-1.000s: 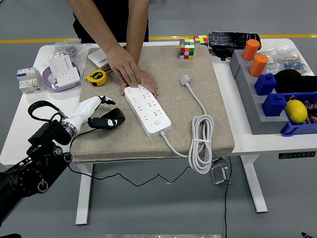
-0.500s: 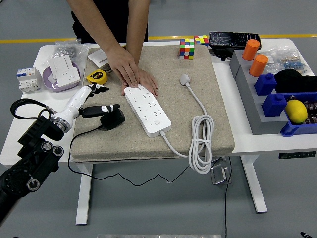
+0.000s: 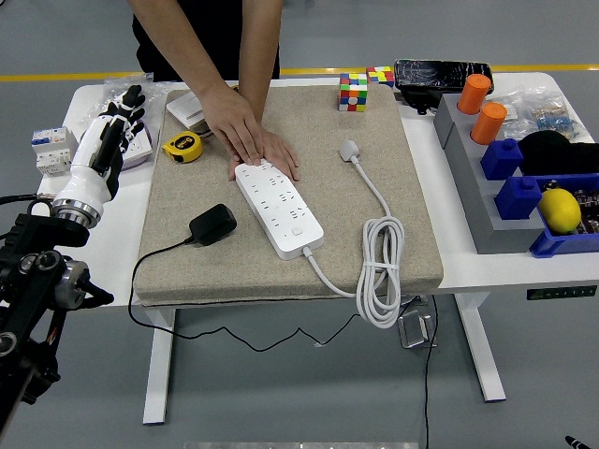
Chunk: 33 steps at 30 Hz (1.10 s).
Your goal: Pick up the plug,place it near the board,insert it into the board,press the button
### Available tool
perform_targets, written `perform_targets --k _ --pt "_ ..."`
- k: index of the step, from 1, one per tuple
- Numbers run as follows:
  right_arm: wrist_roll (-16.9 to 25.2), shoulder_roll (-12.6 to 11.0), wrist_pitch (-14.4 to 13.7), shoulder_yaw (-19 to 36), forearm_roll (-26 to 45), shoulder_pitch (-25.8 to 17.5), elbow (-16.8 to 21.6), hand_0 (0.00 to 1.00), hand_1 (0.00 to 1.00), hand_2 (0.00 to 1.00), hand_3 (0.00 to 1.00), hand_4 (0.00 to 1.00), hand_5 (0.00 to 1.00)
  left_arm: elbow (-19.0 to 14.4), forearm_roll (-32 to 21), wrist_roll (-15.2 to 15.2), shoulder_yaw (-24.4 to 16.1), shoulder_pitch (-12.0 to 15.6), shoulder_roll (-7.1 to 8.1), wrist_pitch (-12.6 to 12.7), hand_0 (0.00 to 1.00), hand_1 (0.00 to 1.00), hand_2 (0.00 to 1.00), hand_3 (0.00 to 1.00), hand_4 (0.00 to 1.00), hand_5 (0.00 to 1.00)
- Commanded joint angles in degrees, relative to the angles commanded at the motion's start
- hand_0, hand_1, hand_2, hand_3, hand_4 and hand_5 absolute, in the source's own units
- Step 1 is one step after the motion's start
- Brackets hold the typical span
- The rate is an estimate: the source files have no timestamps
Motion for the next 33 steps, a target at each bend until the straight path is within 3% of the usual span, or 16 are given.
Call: perform_targets --k 6,9,10,11,20,33 --pt "0.0 0.3 0.0 0.5 -0.1 -0.2 0.0 0.915 0.800 0.767 0.760 0.998 0.782 -5.7 -14.3 0.0 -5.9 3.4 -2.16 -1.1 0.973 0.998 0.963 0.968 0.998 0.998" --pt "0.1 0.7 -0.1 0.7 -0.1 -0.4 -0.1 0.915 0.800 0.767 0.760 0.998 0.782 -6.7 -17.0 0.2 -8.5 4.3 -2.45 -1.3 0.973 0.998 0.963 0.968 0.998 0.998" --pt "0.1 0.8 -0.1 0.8 -0.1 -0.4 -0.1 0.915 0.800 0.767 0.760 0.998 0.782 -6.8 -17.0 0.2 -9.1 4.5 -2.43 -1.4 0.973 0.998 0.963 0.968 0.998 0.998" --pt "0.1 0.9 -0.1 1.0 -0.2 -0.4 -0.2 0.914 0.800 0.767 0.761 0.998 0.780 -7.0 -16.9 0.4 -9.9 4.9 -2.37 -1.4 0.864 0.880 0.860 0.878 0.998 0.998" --pt "0.4 2.2 -0.5 2.7 -1.1 -0.9 -0.3 0.915 0.799 0.767 0.761 0.998 0.783 -8.7 -14.1 1.8 -15.9 9.4 -2.42 -2.0 0.856 0.864 0.843 0.865 0.998 0.998" --pt "1.0 3.3 -2.1 3.2 -2.3 -2.6 0.0 0.911 0.797 0.766 0.764 0.998 0.785 -10.6 -7.6 1.8 -19.7 11.5 -3.80 -0.4 0.829 0.843 0.830 0.849 0.998 0.998"
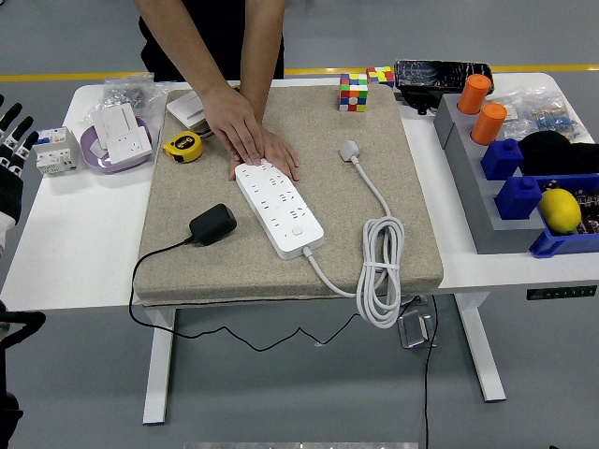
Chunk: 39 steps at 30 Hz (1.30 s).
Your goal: Pick up the plug,place it near the board,insert it into the board,press the button
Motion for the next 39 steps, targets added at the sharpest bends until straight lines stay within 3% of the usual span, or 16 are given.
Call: perform_targets --k 2,7,8,10,13,14,20,39 --pt "1.2 0.1 -2.6 -0.4 0.3 -0.3 0.0 0.910 0.820 0.803 0.806 0.998 0.794 -0.4 1.8 -0.1 0.0 0.4 0.02 0.5 0.821 0.839 0.829 0.844 0.998 0.998" --pt "3.7 0.2 -9.3 -1.1 1.5 -1.1 0.0 0.910 0.820 0.803 0.806 0.998 0.794 -1.0 4.1 -0.3 0.6 0.8 0.14 1.0 0.821 0.839 0.829 0.844 0.998 0.998" --pt "3.9 0.2 -10.0 -1.4 1.6 -1.1 0.0 0.920 0.877 0.868 0.869 0.998 0.906 -1.0 4.3 -0.3 0.8 0.8 0.16 1.0 0.821 0.839 0.828 0.844 0.998 0.998" --pt "4.1 0.2 -10.8 -1.8 1.8 -1.2 -0.1 0.920 0.877 0.868 0.869 0.998 0.906 -1.0 4.7 -0.3 0.9 0.8 0.19 1.1 0.821 0.839 0.828 0.844 0.998 0.998" --pt "4.3 0.2 -11.6 -2.5 2.1 -1.2 -0.3 0.920 0.877 0.868 0.869 0.998 0.906 -1.0 5.4 -0.2 1.3 0.8 0.30 1.0 0.821 0.839 0.828 0.844 0.998 0.998" --pt "4.3 0.2 -11.7 -2.8 2.3 -1.2 -0.4 0.998 0.962 0.946 0.956 0.998 0.998 -1.0 5.8 -0.2 1.3 0.8 0.31 1.0 0.821 0.841 0.827 0.844 0.998 0.998" --pt "4.3 0.5 -11.9 -3.5 2.8 -1.2 -0.9 0.998 0.998 0.978 0.991 0.998 0.998 -1.1 7.2 -0.1 1.4 0.8 0.27 0.6 0.820 0.843 0.826 0.840 0.998 0.998" --pt "4.4 0.7 -11.4 -2.9 3.2 -1.1 -0.9 0.998 0.996 0.962 0.973 0.998 0.998 -0.9 8.1 0.0 1.3 0.8 0.07 0.4 0.820 0.843 0.823 0.835 0.998 0.998"
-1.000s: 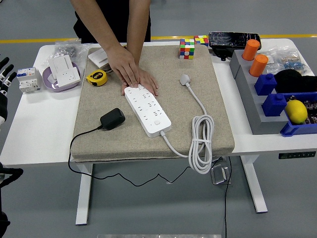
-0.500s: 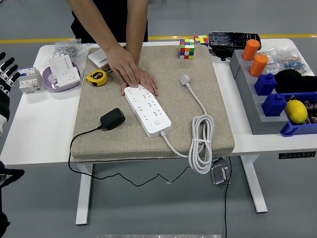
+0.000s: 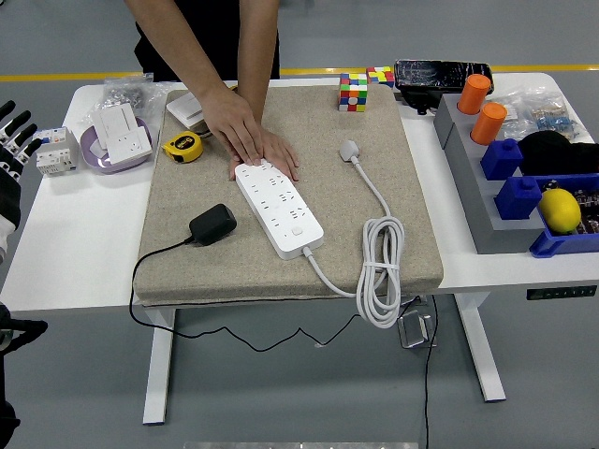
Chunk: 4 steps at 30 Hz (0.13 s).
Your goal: Pick up the plug,place it near the board,insert it into the board,press the button
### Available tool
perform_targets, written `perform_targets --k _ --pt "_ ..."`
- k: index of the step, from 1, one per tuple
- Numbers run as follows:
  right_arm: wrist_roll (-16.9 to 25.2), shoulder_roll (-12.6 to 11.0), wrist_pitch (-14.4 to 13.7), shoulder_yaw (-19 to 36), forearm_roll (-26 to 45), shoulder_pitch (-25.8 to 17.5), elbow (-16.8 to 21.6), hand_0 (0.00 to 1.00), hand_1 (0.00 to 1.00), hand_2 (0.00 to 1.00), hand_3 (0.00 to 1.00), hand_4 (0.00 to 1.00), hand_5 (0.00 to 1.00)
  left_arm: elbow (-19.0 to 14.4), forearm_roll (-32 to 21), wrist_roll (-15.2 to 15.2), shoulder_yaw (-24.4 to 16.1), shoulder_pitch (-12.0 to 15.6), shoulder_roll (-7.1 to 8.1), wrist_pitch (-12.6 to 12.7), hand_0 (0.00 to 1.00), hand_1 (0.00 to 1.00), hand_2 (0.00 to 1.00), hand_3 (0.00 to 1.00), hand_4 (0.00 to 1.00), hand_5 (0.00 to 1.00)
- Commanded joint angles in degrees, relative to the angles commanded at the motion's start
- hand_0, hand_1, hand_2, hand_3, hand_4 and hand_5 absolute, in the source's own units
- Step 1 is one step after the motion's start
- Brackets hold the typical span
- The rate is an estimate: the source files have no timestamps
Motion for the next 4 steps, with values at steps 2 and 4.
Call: perform_targets --k 2,4 --pt "0.0 0.0 0.0 0.0 0.0 0.0 0.0 0.998 0.996 0.962 0.973 0.998 0.998 0.0 0.0 0.0 0.0 0.0 0.00 0.0 0.820 0.843 0.823 0.835 0.998 0.998" --pt "0.0 0.0 0.0 -0.1 0.1 0.0 0.0 0.998 0.996 0.962 0.973 0.998 0.998 0.0 0.1 0.0 0.1 0.0 -0.03 0.0 0.820 0.843 0.823 0.835 0.998 0.998"
